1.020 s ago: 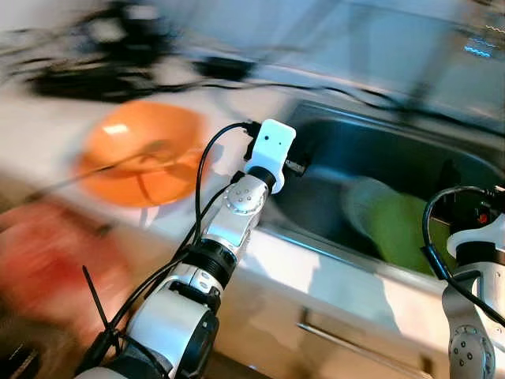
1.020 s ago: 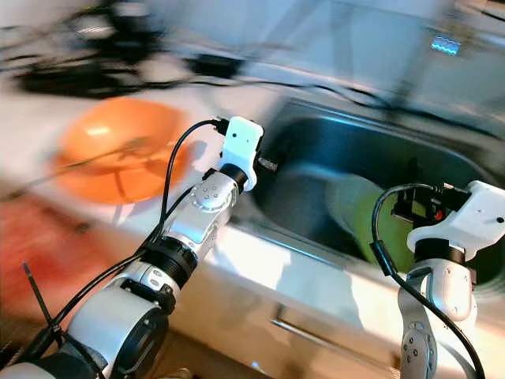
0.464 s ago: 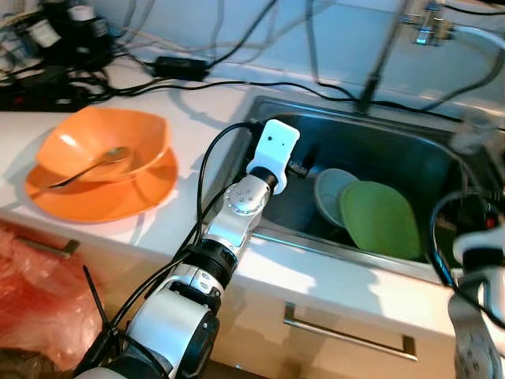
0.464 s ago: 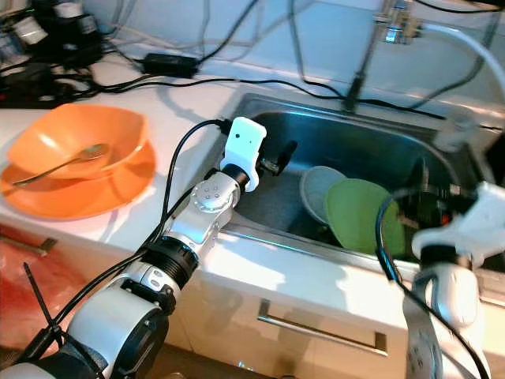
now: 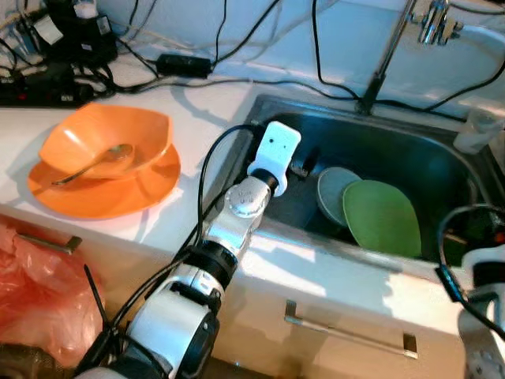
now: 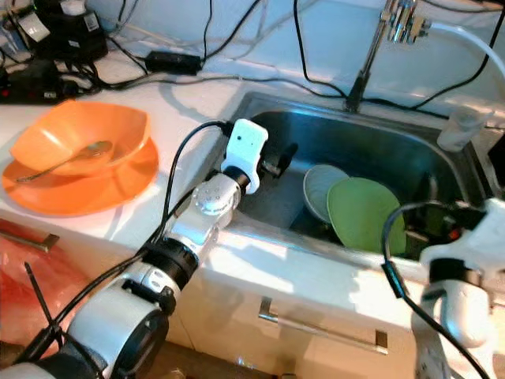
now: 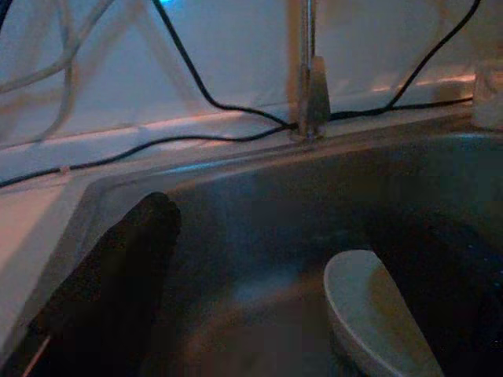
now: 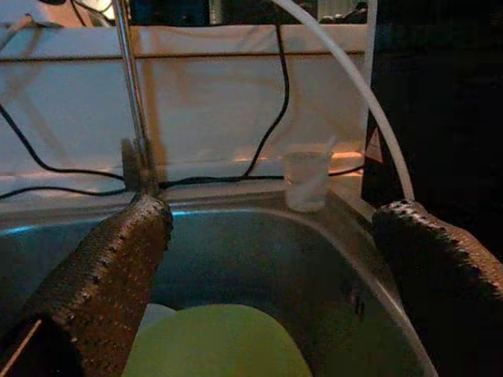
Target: Kitchen organization
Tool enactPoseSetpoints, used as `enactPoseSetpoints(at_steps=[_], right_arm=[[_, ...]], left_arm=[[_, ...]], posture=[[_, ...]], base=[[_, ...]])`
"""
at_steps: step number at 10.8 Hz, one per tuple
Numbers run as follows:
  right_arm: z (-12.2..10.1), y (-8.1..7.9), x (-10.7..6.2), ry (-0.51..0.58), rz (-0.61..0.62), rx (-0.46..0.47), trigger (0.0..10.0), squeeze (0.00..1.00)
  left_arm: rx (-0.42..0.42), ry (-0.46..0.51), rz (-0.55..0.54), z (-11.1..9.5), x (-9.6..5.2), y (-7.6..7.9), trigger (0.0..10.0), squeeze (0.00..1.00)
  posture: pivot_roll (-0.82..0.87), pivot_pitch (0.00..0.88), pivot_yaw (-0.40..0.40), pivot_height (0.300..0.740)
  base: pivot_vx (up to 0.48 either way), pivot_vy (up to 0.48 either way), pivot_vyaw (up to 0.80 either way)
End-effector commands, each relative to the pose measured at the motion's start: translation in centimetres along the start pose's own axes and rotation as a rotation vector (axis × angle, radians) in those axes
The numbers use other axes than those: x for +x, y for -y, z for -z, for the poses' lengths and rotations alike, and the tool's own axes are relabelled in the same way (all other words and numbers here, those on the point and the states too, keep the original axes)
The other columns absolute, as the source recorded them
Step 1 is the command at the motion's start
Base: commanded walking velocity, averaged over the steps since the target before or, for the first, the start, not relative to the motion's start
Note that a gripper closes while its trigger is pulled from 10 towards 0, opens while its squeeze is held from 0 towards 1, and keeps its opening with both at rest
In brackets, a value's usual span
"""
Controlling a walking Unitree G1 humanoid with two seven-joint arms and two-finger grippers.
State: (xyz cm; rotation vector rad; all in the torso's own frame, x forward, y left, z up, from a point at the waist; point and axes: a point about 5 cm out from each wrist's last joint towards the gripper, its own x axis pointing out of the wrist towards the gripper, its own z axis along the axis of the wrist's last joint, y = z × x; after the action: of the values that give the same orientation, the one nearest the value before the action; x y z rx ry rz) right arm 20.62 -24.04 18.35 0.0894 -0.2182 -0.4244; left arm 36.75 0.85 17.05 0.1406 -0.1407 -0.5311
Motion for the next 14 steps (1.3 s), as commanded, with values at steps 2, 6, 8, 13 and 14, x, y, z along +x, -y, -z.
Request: enactPoseSetpoints(at_steps=[2, 6, 8, 13, 14], right_arm=[[-0.44, 0.17, -0.08, 0.007, 0.010, -0.011, 10.0, 0.00], [-0.50, 0.14, -0.02, 0.006, 0.008, -0.014, 10.0, 0.00], [-0.48, 0.14, -0.01, 0.005, 0.010, -0.014, 10.0, 0.00], [-0.12, 0.09, 0.16, -0.006, 0.006, -0.019, 10.0, 0.00], [0.34, 0.10, 0.12, -0.025, 0.002, -0.025, 10.0, 0.00]], left_arm=[[-0.033, 0.000, 0.048, -0.04, 0.24, 1.90, 10.0, 0.00], [-0.041, 0.001, 0.051, -0.15, 0.31, 1.99, 10.0, 0.00], [-0.044, 0.002, 0.051, -0.27, 0.38, 1.99, 10.0, 0.00], [-0.043, -0.006, 0.045, -0.08, 0.33, 1.75, 10.0, 0.00], [-0.053, -0.041, 0.038, 0.58, 0.19, 1.55, 10.0, 0.00]], posture=[[0.02, 0.000, -0.059, 0.740], [0.02, 0.000, -0.060, 0.740], [0.02, 0.000, -0.059, 0.740], [0.03, 0.000, -0.061, 0.740], [0.03, 0.000, -0.060, 0.740]], base=[[-0.277, 0.000, 0.00], [-0.284, 0.000, 0.00], [-0.300, 0.000, 0.00], [-0.185, 0.000, 0.00], [0.000, 0.000, 0.00]])
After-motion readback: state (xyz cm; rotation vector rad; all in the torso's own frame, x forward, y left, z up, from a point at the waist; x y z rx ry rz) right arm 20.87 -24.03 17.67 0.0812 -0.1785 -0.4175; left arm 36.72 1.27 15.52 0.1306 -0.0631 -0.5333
